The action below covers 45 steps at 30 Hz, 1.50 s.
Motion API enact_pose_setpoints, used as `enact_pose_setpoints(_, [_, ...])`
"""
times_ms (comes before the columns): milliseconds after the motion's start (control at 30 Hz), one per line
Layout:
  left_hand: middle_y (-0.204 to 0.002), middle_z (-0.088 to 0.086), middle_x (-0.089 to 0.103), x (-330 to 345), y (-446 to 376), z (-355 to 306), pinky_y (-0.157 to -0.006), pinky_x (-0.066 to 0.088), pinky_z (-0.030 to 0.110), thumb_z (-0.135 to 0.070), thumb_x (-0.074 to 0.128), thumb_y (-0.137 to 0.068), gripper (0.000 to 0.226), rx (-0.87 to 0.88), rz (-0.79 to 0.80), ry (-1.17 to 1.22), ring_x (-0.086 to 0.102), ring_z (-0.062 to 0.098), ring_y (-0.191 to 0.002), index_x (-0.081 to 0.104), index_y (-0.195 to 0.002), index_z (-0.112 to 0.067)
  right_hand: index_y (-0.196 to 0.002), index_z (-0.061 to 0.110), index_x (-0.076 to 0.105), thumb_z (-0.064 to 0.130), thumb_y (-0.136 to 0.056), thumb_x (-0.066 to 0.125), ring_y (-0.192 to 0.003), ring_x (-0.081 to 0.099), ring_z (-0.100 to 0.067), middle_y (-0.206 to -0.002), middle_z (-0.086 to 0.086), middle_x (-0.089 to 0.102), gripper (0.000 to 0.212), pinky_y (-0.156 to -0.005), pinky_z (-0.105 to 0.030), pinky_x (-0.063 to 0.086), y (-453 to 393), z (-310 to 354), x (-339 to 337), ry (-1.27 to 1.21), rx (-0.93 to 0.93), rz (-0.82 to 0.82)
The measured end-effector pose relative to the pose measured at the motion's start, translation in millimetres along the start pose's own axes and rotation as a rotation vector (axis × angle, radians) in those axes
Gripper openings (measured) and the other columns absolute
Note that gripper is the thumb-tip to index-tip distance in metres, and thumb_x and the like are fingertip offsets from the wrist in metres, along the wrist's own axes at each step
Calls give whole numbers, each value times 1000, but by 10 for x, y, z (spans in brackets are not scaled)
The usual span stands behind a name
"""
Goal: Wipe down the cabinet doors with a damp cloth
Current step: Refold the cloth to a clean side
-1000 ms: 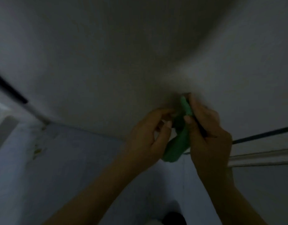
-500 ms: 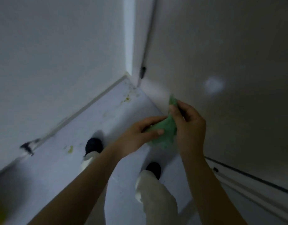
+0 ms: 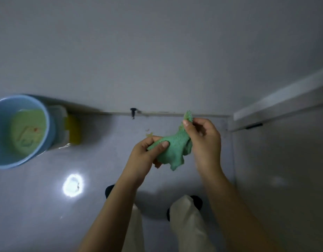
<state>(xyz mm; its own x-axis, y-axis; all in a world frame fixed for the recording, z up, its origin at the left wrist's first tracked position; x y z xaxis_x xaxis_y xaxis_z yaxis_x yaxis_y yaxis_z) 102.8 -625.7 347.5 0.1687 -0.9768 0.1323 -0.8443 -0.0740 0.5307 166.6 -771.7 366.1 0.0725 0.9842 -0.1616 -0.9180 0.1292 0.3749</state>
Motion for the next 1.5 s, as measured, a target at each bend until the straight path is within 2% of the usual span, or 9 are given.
enact_pose_setpoints(267, [-57,-2,56,-2782,677,-67,-44,35,21,-13,63,-89,5,-15,-353,153,46,11,-50,67,-86,-10,-90,27,60,23,-86,70,-86,66,-11,-94,2,68,11,-72,-21,51,1021,43,2840,32,37,220])
enact_pose_setpoints(467, [-58,-5,58,-4230,914,-86,-44,36,18,-13,61,-91,7,-36,-565,246,49,6,-50,65,-85,-13,-120,27,57,26,-88,67,-100,64,-5,-114,5,65,33,-79,-21,53,1426,-27,4278,41,86,434])
enact_pose_setpoints(600, [-56,-6,61,-5123,955,-29,-43,38,14,-11,60,-92,10,-55,-677,333,52,2,-45,65,-83,-13,-127,28,54,25,-90,65,-93,63,3,-108,11,64,38,-72,-14,50,1495,-187,5213,166,69,562])
enact_pose_setpoints(833, [-56,-8,64,-6361,744,424,-44,41,13,-17,63,-91,7,-168,-843,395,56,1,-46,68,-87,-15,-106,18,58,26,-90,64,-98,64,-21,-104,-3,66,19,-86,-42,53,1442,-768,6619,430,40,678])
enact_pose_setpoints(933, [-70,-1,67,-7008,415,863,-55,49,17,-18,63,-91,7,-224,-919,421,64,5,-60,68,-85,-17,-106,15,56,25,-90,64,-97,62,-21,-103,-3,64,20,-84,-35,51,1369,-1184,7346,508,14,722])
enact_pose_setpoints(1033, [-80,-1,68,-7459,46,1329,-71,51,28,-23,63,-92,8,-308,-909,389,64,16,-76,68,-85,-22,-105,12,57,26,-91,63,-90,57,-16,-96,2,60,21,-71,-21,39,1239,-1609,7809,600,-10,682])
enact_pose_setpoints(1133, [-80,-1,66,-7826,-410,1806,-67,48,28,-26,63,-92,10,-376,-856,333,61,16,-75,67,-93,-17,-104,7,57,26,-92,62,-92,58,-20,-94,1,58,23,-73,-26,40,1006,-2230,8166,659,17,597])
enact_pose_setpoints(1300, [-103,5,64,-8311,-1195,2508,-89,49,32,-30,57,-95,33,-464,-756,82,61,24,-101,64,-115,-5,-106,7,53,32,-95,56,-86,54,-23,-92,-3,56,28,-71,-29,40,586,-3224,8523,826,99,504])
enact_pose_setpoints(1500, [-106,8,62,-8547,-1685,3002,-91,47,35,-35,52,-96,28,-483,-694,80,59,26,-102,60,-107,-10,-93,11,51,34,-95,55,-83,52,-25,-87,-7,56,24,-73,-35,41,150,-3732,8783,849,53,183])
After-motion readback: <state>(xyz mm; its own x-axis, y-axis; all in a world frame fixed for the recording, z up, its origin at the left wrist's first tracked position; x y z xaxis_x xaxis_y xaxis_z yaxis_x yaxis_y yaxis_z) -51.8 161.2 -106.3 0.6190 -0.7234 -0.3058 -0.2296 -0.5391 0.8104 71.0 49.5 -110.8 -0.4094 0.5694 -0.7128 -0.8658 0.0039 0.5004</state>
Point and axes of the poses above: each hand's wrist, its own y-axis away from the middle knuckle, its own x-axis out of the palm, z = x × y, the point moved 4 cm from there along -y, towards the middle knuckle
